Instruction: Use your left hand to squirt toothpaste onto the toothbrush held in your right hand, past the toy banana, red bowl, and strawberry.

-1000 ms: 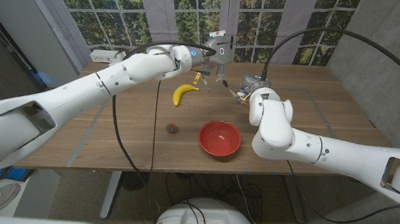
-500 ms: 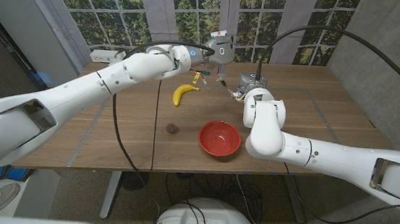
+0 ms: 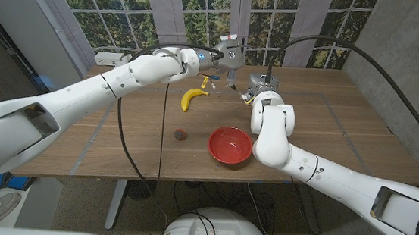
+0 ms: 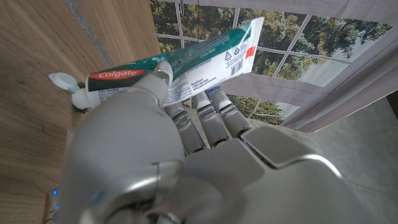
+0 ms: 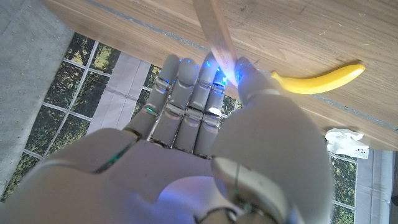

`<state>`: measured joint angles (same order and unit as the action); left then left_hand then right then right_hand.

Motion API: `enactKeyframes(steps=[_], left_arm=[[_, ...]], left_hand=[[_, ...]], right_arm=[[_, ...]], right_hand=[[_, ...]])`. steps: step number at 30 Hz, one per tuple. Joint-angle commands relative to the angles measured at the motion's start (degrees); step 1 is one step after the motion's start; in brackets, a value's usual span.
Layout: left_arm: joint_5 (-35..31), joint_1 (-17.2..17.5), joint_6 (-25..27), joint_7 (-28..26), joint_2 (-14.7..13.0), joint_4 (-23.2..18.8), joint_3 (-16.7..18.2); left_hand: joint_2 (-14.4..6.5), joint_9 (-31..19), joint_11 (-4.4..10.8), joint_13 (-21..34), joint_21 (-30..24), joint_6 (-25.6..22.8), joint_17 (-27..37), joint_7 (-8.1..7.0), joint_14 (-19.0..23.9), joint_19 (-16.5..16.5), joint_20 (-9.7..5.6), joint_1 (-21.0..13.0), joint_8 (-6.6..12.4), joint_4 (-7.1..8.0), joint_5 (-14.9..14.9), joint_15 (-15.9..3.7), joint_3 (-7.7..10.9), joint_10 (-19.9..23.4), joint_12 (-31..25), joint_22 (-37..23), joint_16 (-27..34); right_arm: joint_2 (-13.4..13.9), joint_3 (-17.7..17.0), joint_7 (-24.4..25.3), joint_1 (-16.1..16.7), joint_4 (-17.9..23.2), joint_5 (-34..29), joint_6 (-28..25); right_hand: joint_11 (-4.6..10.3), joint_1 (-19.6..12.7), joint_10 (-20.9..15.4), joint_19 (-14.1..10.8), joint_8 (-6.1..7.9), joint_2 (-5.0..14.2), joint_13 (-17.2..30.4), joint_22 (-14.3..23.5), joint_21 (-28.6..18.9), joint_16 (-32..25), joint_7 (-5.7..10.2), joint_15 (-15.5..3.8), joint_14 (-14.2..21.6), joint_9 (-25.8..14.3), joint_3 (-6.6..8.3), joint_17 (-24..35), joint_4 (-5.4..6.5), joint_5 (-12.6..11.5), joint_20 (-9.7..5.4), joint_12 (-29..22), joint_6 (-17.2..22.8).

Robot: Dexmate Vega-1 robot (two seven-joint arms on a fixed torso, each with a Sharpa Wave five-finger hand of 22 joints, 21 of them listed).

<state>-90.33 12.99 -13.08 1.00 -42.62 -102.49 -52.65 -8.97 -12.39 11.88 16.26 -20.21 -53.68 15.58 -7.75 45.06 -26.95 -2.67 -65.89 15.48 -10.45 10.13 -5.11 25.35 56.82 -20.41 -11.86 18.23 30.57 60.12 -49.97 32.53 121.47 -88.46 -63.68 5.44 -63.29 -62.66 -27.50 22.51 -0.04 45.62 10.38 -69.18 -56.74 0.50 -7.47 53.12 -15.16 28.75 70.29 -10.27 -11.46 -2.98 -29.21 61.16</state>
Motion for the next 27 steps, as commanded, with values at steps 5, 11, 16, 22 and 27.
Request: enactKeyframes(steps=[5,11,16,22,27], left_arm=[[-0.45,0.65,0.65,1.13,-0.79,-1.07,0.2],[-1.09,1.33,1.22,1.46,-1.17,-2.09,0.58],[-1.48,1.53,1.15,1.71,-1.27,-2.46,0.74],[-1.34,1.85,1.36,-0.64,-1.42,-2.13,1.08],[-1.17,1.8,1.2,-0.99,-1.33,-2.19,1.21]], left_hand=[[0.11,-0.09,0.81,1.99,-0.62,-1.2,0.51,0.77,1.11,-0.46,-3.73,-1.16,0.51,0.08,0.31,-8.83,-0.58,2.24,-0.83,-0.24,0.64],[0.45,-0.08,0.78,2.4,-0.85,-2.21,0.97,1.22,1.99,-0.57,-3.92,-1.6,0.81,0.0,0.39,-8.84,-1.0,2.97,-1.23,-0.23,1.23],[0.63,-0.07,0.76,2.68,-0.98,-2.71,1.26,1.42,2.4,-0.56,-3.94,-1.93,0.94,-0.04,0.46,-8.84,-1.24,3.4,-1.48,-0.22,1.53],[0.78,-0.07,0.76,2.84,-1.09,-2.81,1.44,1.49,2.64,-0.62,-3.91,-2.19,0.92,-0.08,0.5,-8.84,-1.41,3.55,-1.57,-0.23,1.71],[0.82,-0.07,0.76,3.02,-1.2,-3.04,1.66,1.41,2.97,-0.64,-3.92,-2.4,0.95,-0.04,0.54,-8.84,-1.57,3.8,-1.71,-0.23,1.95]], right_arm=[[-9.89,-14.9,1.65,14.37,-1.23,-13.45,17.0],[-12.84,-17.37,1.09,16.84,-1.82,-16.83,21.78],[-14.67,-18.82,1.33,18.33,-1.94,-18.05,24.45],[-15.72,-19.87,-0.23,19.28,-1.3,-18.79,27.62],[-16.42,-20.57,-1.02,19.57,-1.26,-18.51,29.27]], right_hand=[[2.54,-1.9,-3.14,0.33,0.03,1.96,0.25,0.18,-0.69,-0.49,-0.09,-5.18,-0.21,-0.26,1.64,0.08,0.47,-0.33,0.1,-0.2,0.54],[2.39,-1.9,-3.16,0.45,-0.06,1.86,0.31,0.16,-0.82,-0.53,-0.04,-5.18,-0.32,-0.28,1.73,0.09,0.44,-0.32,0.04,-0.2,0.56],[2.52,-1.88,-3.22,0.54,-0.05,1.79,0.23,0.15,-0.94,-0.6,0.02,-5.16,-0.35,-0.41,1.77,0.1,0.44,-0.3,0.04,-0.13,0.58],[2.61,-1.89,-3.03,0.72,-0.12,1.77,0.58,0.13,-1.01,-0.62,-0.03,-5.16,-0.43,-0.42,1.86,0.09,0.45,-0.29,-0.04,-0.22,0.6],[2.51,-1.84,-3.04,0.81,-0.17,1.74,0.6,0.13,-1.07,-0.61,0.08,-5.16,-0.51,-0.38,1.91,0.08,0.47,-0.27,-0.1,-0.21,0.68]])
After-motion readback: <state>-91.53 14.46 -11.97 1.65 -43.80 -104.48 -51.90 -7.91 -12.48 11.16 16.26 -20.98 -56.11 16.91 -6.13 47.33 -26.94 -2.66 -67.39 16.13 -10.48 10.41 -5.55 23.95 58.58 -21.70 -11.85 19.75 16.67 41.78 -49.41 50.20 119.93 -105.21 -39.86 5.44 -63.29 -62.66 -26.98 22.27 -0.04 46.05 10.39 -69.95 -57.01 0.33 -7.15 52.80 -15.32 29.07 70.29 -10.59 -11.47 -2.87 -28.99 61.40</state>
